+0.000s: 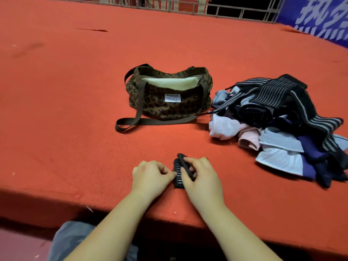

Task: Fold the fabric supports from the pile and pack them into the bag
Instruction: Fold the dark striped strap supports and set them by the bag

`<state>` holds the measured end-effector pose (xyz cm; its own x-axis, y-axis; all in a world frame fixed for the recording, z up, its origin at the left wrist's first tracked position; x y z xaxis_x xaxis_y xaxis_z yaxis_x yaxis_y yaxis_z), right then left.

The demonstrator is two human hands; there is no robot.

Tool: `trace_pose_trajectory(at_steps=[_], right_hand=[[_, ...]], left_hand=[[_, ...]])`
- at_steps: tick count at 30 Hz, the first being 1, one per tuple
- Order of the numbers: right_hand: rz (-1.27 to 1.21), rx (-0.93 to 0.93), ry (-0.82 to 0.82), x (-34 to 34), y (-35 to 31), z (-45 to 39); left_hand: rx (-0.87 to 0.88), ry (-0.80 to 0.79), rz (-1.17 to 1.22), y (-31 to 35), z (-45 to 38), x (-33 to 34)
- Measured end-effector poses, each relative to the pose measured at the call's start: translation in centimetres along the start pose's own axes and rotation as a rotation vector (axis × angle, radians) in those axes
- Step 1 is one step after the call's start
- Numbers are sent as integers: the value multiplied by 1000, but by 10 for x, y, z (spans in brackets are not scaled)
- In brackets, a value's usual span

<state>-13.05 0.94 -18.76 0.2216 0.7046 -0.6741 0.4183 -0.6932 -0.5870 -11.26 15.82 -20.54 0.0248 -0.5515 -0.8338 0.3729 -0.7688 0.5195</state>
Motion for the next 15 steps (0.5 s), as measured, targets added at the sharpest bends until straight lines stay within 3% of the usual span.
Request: trace_pose_trajectory(at_steps=[6, 10, 13, 15], right_hand=[[196, -83, -111, 17, -6, 14], [242, -151, -72, 3, -2, 12], [315, -15, -4, -16, 20, 9], [335, 175, -68, -27, 37, 8]], left_hand=[[20, -40, 34, -1, -2, 1], [-10, -81, 55, 0, -5, 0], [-17, -59, -11, 4, -2, 0], [-21, -56, -68, 8, 0, 0]])
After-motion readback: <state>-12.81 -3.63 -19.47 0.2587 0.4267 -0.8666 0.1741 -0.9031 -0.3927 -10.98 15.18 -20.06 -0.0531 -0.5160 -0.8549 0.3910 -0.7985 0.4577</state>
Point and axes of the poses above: each hand's wrist, its own z-axis away from the middle knuckle, its own x-axis out of the palm, y = z × x, the point moved 5 cm from there along -z, towards the middle knuckle, and after that the axes turned 13 degrees about -x, right-handed, at the moved point
